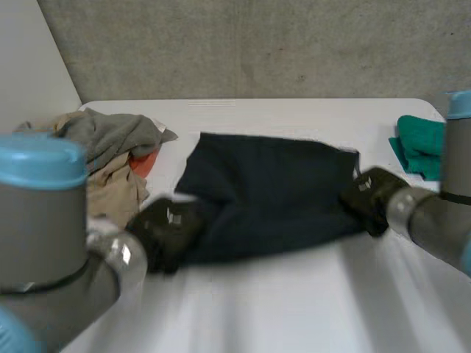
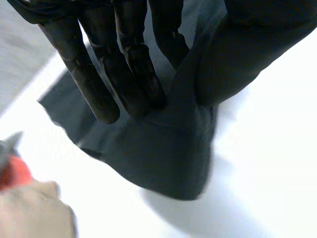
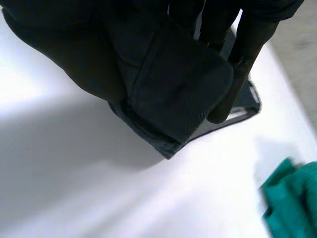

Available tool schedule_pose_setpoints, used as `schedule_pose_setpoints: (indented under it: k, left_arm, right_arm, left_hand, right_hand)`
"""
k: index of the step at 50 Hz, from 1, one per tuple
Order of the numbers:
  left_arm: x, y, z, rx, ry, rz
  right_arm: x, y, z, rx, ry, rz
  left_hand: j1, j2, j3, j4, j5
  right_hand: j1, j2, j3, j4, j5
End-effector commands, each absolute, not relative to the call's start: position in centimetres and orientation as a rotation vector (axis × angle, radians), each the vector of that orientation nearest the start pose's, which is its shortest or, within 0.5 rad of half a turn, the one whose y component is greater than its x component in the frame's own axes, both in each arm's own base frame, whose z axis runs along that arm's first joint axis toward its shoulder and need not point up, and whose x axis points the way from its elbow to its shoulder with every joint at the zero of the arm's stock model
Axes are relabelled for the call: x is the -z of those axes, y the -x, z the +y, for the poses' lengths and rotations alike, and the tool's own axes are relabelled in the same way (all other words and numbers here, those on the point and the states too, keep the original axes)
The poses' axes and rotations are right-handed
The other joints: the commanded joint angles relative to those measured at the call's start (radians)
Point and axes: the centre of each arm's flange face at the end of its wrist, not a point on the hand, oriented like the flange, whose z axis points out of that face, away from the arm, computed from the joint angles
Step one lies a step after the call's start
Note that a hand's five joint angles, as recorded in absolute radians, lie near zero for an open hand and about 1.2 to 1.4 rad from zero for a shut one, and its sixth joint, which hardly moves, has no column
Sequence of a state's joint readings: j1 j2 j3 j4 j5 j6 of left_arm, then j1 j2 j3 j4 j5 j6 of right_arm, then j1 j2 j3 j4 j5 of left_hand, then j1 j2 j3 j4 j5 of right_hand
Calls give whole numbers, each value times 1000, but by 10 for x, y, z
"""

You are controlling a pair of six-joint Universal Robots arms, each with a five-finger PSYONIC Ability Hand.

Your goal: Fold the laundry.

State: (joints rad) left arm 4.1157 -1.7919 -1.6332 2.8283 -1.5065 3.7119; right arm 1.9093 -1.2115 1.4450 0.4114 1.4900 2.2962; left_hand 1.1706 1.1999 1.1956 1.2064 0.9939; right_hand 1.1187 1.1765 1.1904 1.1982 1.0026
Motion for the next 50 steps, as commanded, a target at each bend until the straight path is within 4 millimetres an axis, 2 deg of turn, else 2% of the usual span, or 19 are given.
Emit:
schedule_pose_setpoints:
  k: [1, 5, 7, 11, 12, 19, 25, 27, 29, 30, 32, 33, 35, 38, 39, 42, 44, 47, 50]
  left_arm:
    - [-202, 253, -100, 1201, -2003, 2102]
    - [-207, 262, -117, 1347, -1949, 2033]
    - [-209, 271, -128, 1433, -1914, 1995]
    - [-204, 296, -168, 1623, -1819, 1900]
    - [-203, 306, -186, 1692, -1770, 1863]
    - [-187, 345, -275, 1905, -1580, 1735]
    - [-176, 375, -328, 2046, -1474, 1614]
    - [-167, 384, -347, 2114, -1424, 1566]
    - [-164, 390, -352, 2147, -1406, 1534]
    - [-163, 392, -355, 2168, -1390, 1516]
    - [-156, 402, -358, 2217, -1367, 1463]
    - [-154, 404, -358, 2231, -1355, 1446]
    - [-154, 413, -357, 2290, -1323, 1387]
    - [-164, 418, -355, 2353, -1234, 1331]
    - [-165, 417, -356, 2356, -1212, 1328]
    - [-191, 409, -356, 2366, -1104, 1324]
    - [-216, 400, -352, 2374, -1024, 1334]
    - [-235, 389, -339, 2391, -983, 1384]
    - [-251, 379, -322, 2440, -958, 1447]
  right_arm:
    - [-205, -218, -203, 1237, 2024, 2344]
    - [-202, -220, -208, 1280, 1959, 2365]
    - [-194, -224, -221, 1308, 1897, 2389]
    - [-181, -232, -246, 1390, 1807, 2427]
    - [-179, -234, -251, 1416, 1779, 2436]
    - [-176, -250, -307, 1816, 1557, 2429]
    - [-165, -261, -357, 2094, 1479, 2409]
    - [-161, -262, -366, 2128, 1488, 2414]
    - [-154, -266, -380, 2187, 1501, 2410]
    - [-153, -267, -385, 2212, 1494, 2405]
    - [-148, -269, -393, 2262, 1492, 2399]
    - [-147, -271, -401, 2319, 1467, 2391]
    - [-148, -272, -406, 2365, 1438, 2382]
    - [-168, -274, -411, 2483, 1334, 2329]
    - [-190, -274, -410, 2563, 1251, 2277]
    - [-219, -269, -407, 2634, 1115, 2216]
    - [-247, -263, -395, 2645, 970, 2147]
    - [-265, -257, -381, 2620, 939, 2097]
    - [-262, -241, -370, 2495, 996, 2168]
  left_hand:
    - [226, 196, 201, 190, 228]
    - [226, 196, 201, 190, 228]
    - [226, 196, 201, 190, 228]
    - [226, 196, 201, 190, 228]
    - [226, 196, 201, 190, 228]
    - [226, 196, 201, 190, 228]
    - [226, 196, 201, 190, 228]
    - [226, 196, 201, 190, 228]
    - [226, 196, 201, 190, 228]
    - [226, 196, 201, 190, 228]
    - [-689, -718, -714, -724, -686]
    - [-996, -1025, -1021, -1032, -994]
    - [-996, -1025, -1021, -1032, -994]
    - [-996, -1025, -1021, -1032, -994]
    - [-996, -1025, -1021, -1032, -994]
    - [-996, -1025, -1021, -1032, -994]
    - [-996, -1025, -1021, -1032, -994]
    - [-996, -1025, -1021, -1032, -994]
    - [-996, -1025, -1021, -1032, -994]
  right_hand:
    - [278, 220, 206, 198, 219]
    - [278, 220, 206, 198, 219]
    - [278, 220, 206, 198, 219]
    - [278, 220, 206, 198, 219]
    - [278, 220, 206, 198, 219]
    - [278, 220, 206, 198, 219]
    - [278, 220, 206, 198, 219]
    - [278, 220, 206, 198, 219]
    - [278, 220, 206, 198, 219]
    - [69, 12, -2, -10, 11]
    - [-914, -972, -985, -993, -972]
    - [-944, -1002, -1016, -1024, -1003]
    - [-944, -1002, -1016, -1024, -1003]
    - [-944, -1002, -1016, -1024, -1003]
    - [-944, -1002, -1016, -1024, -1003]
    - [-944, -1002, -1016, -1024, -1003]
    - [-944, -1002, -1016, -1024, -1003]
    - [-944, -1002, -1016, -1024, -1003]
    - [-944, -1002, -1016, -1024, -1003]
